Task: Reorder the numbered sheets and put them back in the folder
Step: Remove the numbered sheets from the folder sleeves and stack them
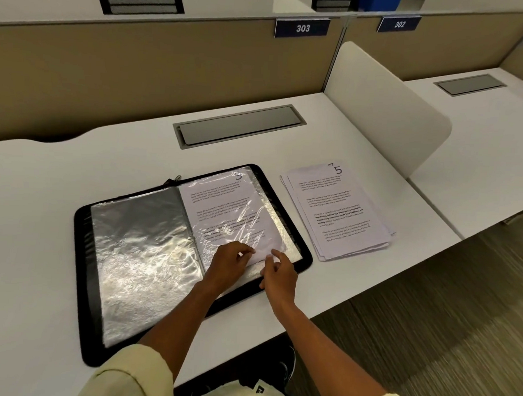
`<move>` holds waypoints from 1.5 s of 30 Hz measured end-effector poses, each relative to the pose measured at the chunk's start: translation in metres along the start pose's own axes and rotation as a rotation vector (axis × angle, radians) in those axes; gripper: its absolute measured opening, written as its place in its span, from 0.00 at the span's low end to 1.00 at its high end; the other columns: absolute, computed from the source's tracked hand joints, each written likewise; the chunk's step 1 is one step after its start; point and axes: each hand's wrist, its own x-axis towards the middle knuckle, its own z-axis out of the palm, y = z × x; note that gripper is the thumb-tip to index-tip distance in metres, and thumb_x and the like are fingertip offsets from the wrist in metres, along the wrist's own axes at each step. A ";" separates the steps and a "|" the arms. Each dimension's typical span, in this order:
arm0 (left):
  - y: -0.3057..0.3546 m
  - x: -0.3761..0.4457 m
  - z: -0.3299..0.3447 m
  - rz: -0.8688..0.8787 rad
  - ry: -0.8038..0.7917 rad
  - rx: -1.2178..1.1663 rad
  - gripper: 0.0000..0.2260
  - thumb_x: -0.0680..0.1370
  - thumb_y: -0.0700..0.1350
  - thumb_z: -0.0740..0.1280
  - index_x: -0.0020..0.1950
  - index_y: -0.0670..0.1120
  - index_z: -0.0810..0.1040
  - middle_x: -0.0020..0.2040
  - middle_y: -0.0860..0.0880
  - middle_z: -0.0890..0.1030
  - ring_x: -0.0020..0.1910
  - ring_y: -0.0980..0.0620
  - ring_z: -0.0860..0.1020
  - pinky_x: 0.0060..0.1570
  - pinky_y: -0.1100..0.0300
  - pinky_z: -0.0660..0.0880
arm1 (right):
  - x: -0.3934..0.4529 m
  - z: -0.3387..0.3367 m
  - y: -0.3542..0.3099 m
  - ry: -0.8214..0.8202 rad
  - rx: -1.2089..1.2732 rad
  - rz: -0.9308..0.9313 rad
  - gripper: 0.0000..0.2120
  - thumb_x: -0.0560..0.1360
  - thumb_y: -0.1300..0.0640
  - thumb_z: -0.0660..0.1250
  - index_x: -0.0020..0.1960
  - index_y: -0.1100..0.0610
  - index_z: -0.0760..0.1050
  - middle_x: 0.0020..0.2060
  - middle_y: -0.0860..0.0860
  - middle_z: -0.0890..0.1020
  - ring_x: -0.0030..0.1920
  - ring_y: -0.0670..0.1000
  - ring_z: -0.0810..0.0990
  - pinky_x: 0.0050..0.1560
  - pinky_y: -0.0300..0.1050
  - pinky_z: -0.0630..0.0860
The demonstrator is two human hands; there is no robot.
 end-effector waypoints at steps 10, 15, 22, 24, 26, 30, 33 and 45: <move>0.005 0.002 0.001 -0.033 0.034 0.011 0.02 0.76 0.43 0.71 0.45 0.46 0.84 0.43 0.51 0.82 0.40 0.53 0.78 0.45 0.54 0.76 | 0.000 -0.007 0.001 -0.015 0.046 0.114 0.19 0.81 0.61 0.63 0.72 0.55 0.71 0.45 0.58 0.84 0.29 0.46 0.80 0.31 0.38 0.77; 0.011 0.001 0.003 -0.015 0.055 0.005 0.02 0.76 0.42 0.71 0.44 0.45 0.83 0.44 0.50 0.82 0.44 0.52 0.78 0.49 0.55 0.75 | -0.007 0.008 -0.008 -0.056 0.175 0.203 0.27 0.81 0.62 0.64 0.78 0.54 0.63 0.48 0.53 0.82 0.41 0.51 0.85 0.34 0.37 0.78; 0.011 -0.004 0.002 0.026 0.040 -0.040 0.02 0.76 0.44 0.71 0.45 0.46 0.82 0.45 0.52 0.82 0.45 0.53 0.79 0.49 0.51 0.77 | -0.008 0.015 -0.021 -0.091 0.567 0.457 0.35 0.78 0.64 0.70 0.80 0.55 0.57 0.50 0.57 0.83 0.38 0.50 0.83 0.36 0.40 0.80; 0.012 -0.005 0.002 0.026 0.042 -0.052 0.02 0.76 0.43 0.71 0.46 0.46 0.83 0.46 0.51 0.83 0.47 0.53 0.80 0.50 0.51 0.77 | -0.005 0.013 -0.021 -0.102 0.618 0.490 0.32 0.77 0.64 0.70 0.78 0.57 0.62 0.49 0.58 0.84 0.36 0.49 0.82 0.37 0.41 0.80; 0.012 -0.005 0.002 0.026 0.037 -0.069 0.03 0.76 0.42 0.71 0.47 0.45 0.83 0.48 0.50 0.84 0.49 0.52 0.80 0.53 0.50 0.77 | -0.002 0.012 -0.020 -0.120 0.658 0.514 0.26 0.77 0.64 0.71 0.73 0.61 0.68 0.46 0.58 0.84 0.35 0.49 0.81 0.36 0.42 0.80; 0.012 -0.009 -0.002 0.017 -0.019 -0.147 0.08 0.76 0.49 0.71 0.50 0.47 0.84 0.50 0.52 0.84 0.51 0.56 0.81 0.57 0.51 0.77 | 0.002 0.007 -0.019 -0.145 0.597 0.531 0.07 0.78 0.62 0.69 0.56 0.61 0.80 0.38 0.55 0.82 0.33 0.48 0.77 0.36 0.42 0.78; 0.011 -0.015 -0.008 0.022 -0.032 -0.132 0.16 0.76 0.59 0.66 0.54 0.49 0.83 0.53 0.55 0.83 0.54 0.59 0.79 0.58 0.54 0.75 | 0.006 0.005 -0.019 -0.143 0.479 0.532 0.04 0.79 0.62 0.67 0.46 0.59 0.80 0.33 0.52 0.77 0.28 0.47 0.73 0.32 0.41 0.74; -0.066 -0.051 -0.026 0.050 -0.060 0.295 0.38 0.78 0.70 0.43 0.79 0.47 0.61 0.81 0.48 0.48 0.80 0.50 0.45 0.76 0.52 0.46 | 0.007 0.013 -0.008 -0.094 0.293 0.442 0.09 0.77 0.61 0.71 0.40 0.62 0.76 0.26 0.53 0.78 0.24 0.48 0.77 0.27 0.41 0.75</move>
